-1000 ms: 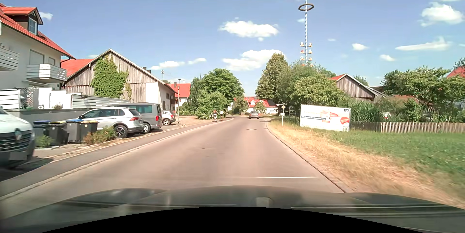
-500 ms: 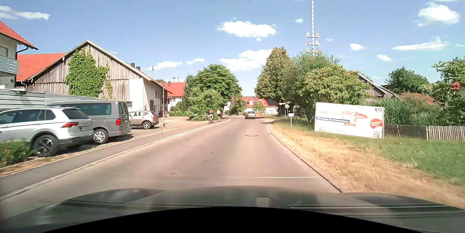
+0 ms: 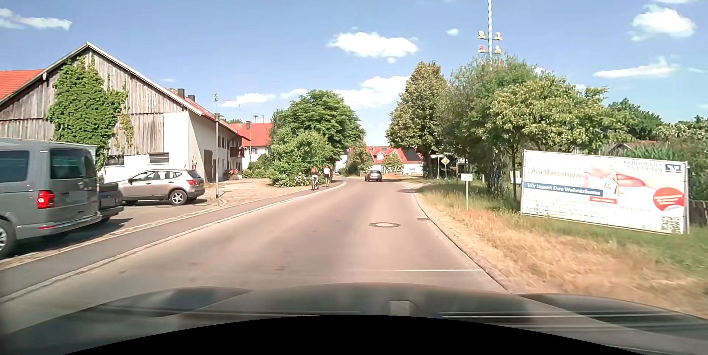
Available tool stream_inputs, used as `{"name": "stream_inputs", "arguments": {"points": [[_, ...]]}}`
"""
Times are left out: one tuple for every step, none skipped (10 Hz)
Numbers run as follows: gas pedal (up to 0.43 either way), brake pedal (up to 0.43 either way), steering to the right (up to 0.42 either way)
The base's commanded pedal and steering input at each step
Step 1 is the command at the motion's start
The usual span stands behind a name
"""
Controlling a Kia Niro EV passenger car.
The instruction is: Follow the waypoints while adhering to traffic rules and regulations
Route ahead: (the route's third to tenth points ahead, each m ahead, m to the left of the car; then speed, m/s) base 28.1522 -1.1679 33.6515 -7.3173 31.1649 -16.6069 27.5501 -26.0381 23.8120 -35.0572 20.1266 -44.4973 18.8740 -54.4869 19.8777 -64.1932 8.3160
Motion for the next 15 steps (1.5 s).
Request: {"name": "stream_inputs", "arguments": {"points": [[0.0, 0.073, 0.008], [0.0, 0.085, 0.008], [0.0, 0.091, 0.009], [0.0, 0.098, 0.011], [0.0, 0.098, 0.011], [0.0, 0.104, 0.011], [0.0, 0.104, 0.012], [0.0, 0.11, 0.014], [0.0, 0.11, 0.019], [0.0, 0.116, 0.021], [0.0, 0.134, 0.019], [0.0, 0.14, 0.016], [0.0, 0.159, 0.014], [0.0, 0.177, 0.014], [0.0, 0.195, 0.013]]}}
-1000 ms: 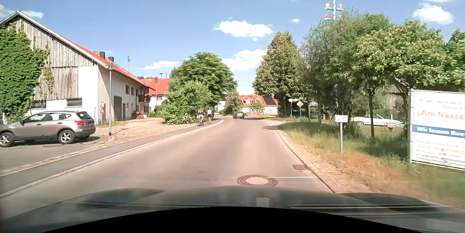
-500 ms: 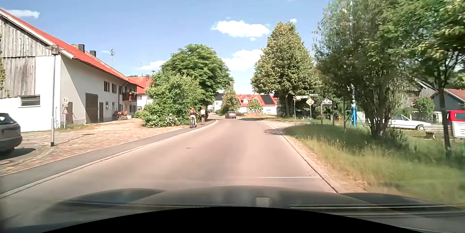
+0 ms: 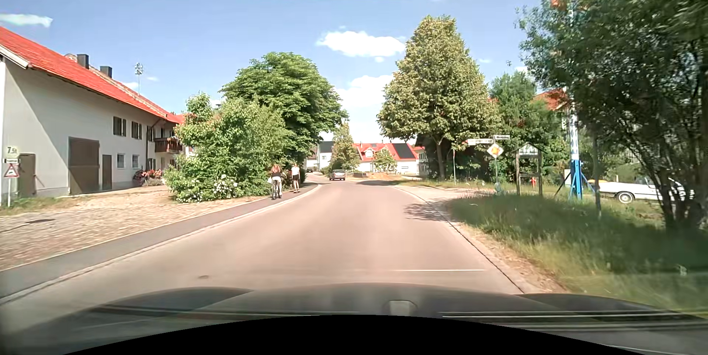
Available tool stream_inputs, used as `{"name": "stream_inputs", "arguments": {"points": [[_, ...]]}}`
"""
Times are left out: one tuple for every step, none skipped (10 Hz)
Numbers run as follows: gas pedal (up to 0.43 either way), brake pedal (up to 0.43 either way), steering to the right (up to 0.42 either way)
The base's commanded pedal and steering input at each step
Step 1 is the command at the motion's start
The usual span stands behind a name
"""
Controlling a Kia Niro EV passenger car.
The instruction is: Follow the waypoints while adhering to traffic rules and regulations
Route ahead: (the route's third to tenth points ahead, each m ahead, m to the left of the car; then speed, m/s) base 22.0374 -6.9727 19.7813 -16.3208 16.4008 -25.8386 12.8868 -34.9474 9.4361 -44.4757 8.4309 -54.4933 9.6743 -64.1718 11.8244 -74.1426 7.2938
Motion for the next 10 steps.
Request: {"name": "stream_inputs", "arguments": {"points": [[0.0, 0.201, 0.013], [0.0, 0.22, 0.012], [0.0, 0.226, 0.01], [0.0, 0.226, 0.008], [0.0, 0.232, 0.008], [0.0, 0.238, 0.008], [0.0, 0.238, 0.008], [0.0, 0.244, 0.008], [0.0, 0.244, 0.008], [0.0, 0.25, 0.009]]}}
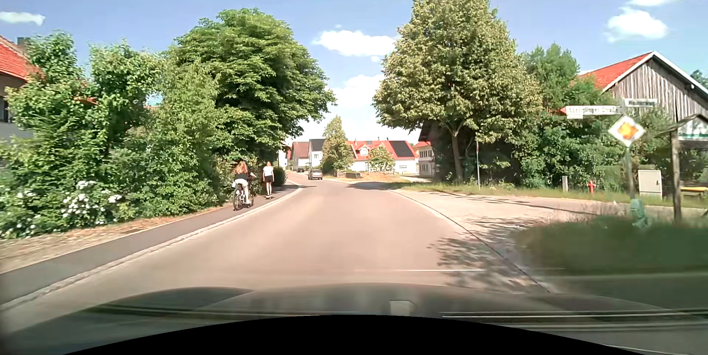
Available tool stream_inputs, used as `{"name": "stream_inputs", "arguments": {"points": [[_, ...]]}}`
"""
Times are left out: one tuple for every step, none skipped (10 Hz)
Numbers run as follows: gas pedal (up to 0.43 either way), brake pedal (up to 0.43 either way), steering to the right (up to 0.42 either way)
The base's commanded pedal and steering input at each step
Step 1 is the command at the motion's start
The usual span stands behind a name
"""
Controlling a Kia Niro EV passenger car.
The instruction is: Follow the waypoints while adhering to traffic rules and regulations
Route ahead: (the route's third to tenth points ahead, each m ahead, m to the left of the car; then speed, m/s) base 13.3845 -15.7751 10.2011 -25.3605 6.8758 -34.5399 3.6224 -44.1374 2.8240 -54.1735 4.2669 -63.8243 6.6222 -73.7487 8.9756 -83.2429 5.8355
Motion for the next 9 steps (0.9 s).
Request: {"name": "stream_inputs", "arguments": {"points": [[0.0, 0.25, 0.012], [0.0, 0.256, 0.016], [0.0, 0.256, 0.025], [0.0, 0.256, 0.035], [0.0, 0.256, 0.053], [0.0, 0.256, 0.072], [0.0, 0.25, 0.104], [0.0, 0.25, 0.136], [0.0, 0.238, 0.17]]}}
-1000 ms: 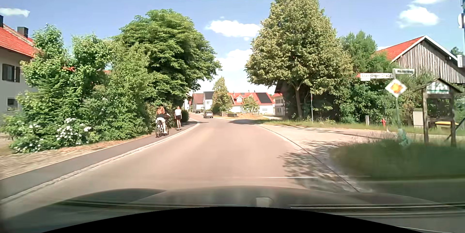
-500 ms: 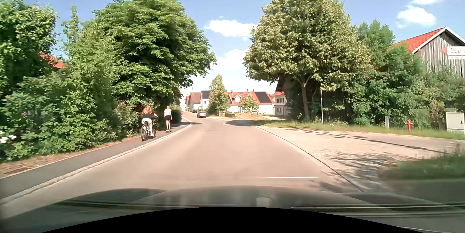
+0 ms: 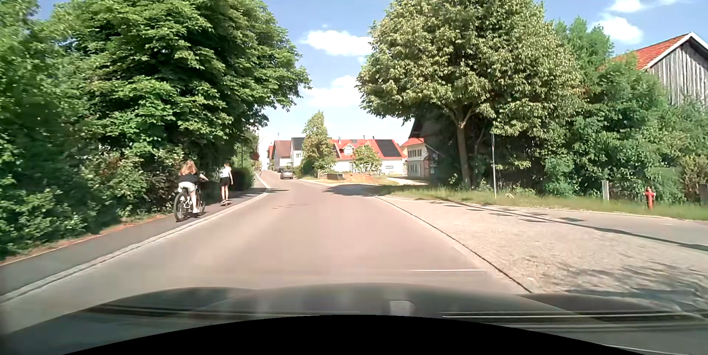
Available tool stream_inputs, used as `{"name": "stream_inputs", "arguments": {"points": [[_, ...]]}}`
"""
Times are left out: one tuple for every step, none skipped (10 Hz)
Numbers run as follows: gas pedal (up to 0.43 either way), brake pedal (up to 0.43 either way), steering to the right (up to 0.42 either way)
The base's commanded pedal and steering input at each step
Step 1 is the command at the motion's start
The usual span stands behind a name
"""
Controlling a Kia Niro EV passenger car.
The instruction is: Follow the waypoints while adhering to traffic rules and regulations
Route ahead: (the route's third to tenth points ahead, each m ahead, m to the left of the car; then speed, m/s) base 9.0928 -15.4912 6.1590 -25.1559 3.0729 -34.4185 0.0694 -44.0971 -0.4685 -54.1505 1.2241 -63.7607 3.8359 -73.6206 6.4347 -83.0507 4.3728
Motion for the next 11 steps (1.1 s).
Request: {"name": "stream_inputs", "arguments": {"points": [[0.0, 0.232, 0.193], [0.0, 0.226, 0.228], [0.0, 0.22, 0.264], [0.0, 0.207, 0.3], [0.0, 0.195, 0.338], [0.0, 0.159, 0.375], [0.0, 0.098, 0.402], [0.0, 0.043, 0.429], [0.0, 0.024, 0.451], [0.0, 0.006, 0.473], [0.0, 0.006, 0.492]]}}
